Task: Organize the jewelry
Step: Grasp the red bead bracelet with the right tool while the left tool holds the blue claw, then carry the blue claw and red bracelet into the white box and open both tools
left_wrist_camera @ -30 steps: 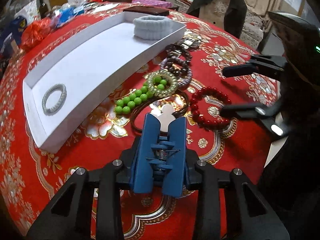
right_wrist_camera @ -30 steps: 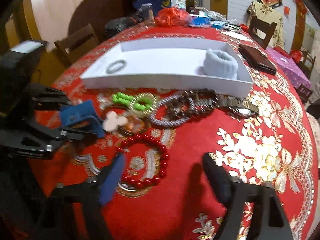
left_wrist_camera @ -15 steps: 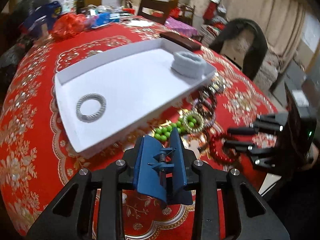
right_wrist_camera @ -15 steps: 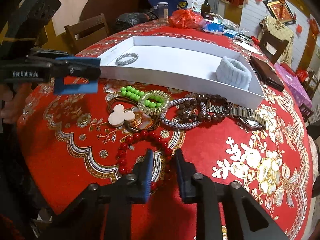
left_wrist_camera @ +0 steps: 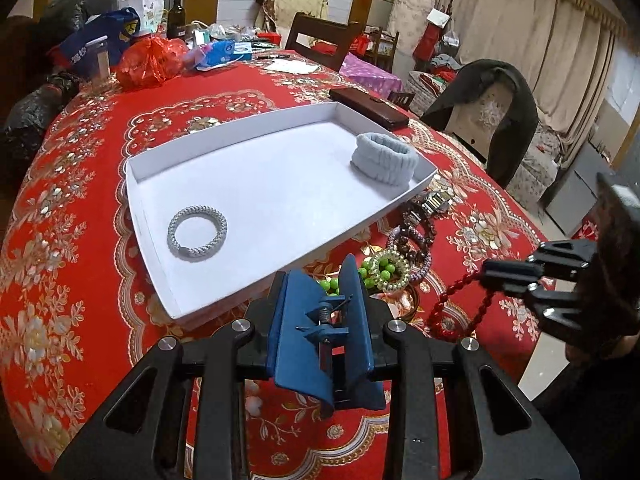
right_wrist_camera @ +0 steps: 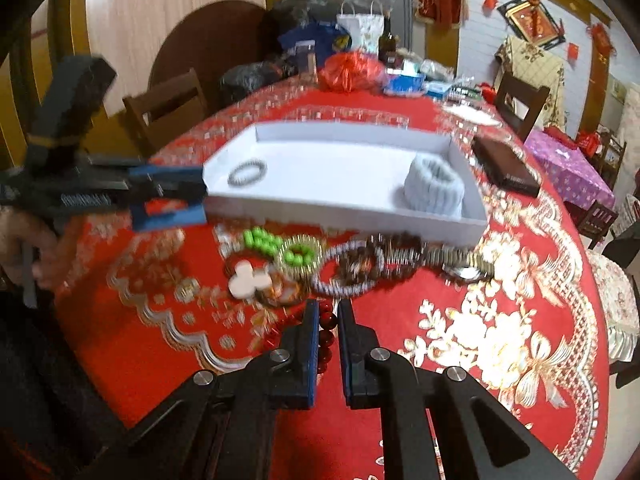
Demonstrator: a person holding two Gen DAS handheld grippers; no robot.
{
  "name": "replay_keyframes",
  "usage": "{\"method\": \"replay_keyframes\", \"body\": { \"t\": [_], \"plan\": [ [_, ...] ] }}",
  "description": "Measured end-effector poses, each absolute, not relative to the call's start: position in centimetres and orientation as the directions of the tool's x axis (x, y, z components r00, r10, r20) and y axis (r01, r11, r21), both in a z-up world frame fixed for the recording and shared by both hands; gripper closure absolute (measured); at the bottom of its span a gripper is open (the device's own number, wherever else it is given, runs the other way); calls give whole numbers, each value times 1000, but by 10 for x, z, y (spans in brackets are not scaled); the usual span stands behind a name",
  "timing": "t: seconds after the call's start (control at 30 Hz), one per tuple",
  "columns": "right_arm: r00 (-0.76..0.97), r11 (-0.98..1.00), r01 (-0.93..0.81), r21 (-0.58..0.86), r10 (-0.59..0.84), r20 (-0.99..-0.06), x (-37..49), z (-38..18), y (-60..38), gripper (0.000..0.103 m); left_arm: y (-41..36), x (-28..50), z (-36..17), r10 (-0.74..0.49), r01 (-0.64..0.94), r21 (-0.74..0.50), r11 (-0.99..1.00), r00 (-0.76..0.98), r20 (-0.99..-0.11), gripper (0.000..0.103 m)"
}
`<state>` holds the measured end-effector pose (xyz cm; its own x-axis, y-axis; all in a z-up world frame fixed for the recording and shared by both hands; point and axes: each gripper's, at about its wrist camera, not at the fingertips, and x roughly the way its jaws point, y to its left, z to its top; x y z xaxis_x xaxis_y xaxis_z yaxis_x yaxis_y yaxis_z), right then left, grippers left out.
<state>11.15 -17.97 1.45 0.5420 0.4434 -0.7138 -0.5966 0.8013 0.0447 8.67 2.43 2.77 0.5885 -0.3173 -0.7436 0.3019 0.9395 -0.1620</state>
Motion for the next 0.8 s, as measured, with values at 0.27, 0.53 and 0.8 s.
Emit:
{"method": "replay_keyframes", "body": {
  "t": [0.27,0.53,0.8],
  "plan": [
    [599,818,-571,68,471,-647,116,50,-180,95,27,91,34,-304,272,-166,948,615,-727,75],
    [624,833,-547,87,474,-621,145,84,-174,95,34,105,48,-295,244,-176,954,640,-709,75],
    [627,860,-498,109,444,-639,202,92,-168,95,36,154,69,-275,219,-172,960,649,-709,75]
  ]
}}
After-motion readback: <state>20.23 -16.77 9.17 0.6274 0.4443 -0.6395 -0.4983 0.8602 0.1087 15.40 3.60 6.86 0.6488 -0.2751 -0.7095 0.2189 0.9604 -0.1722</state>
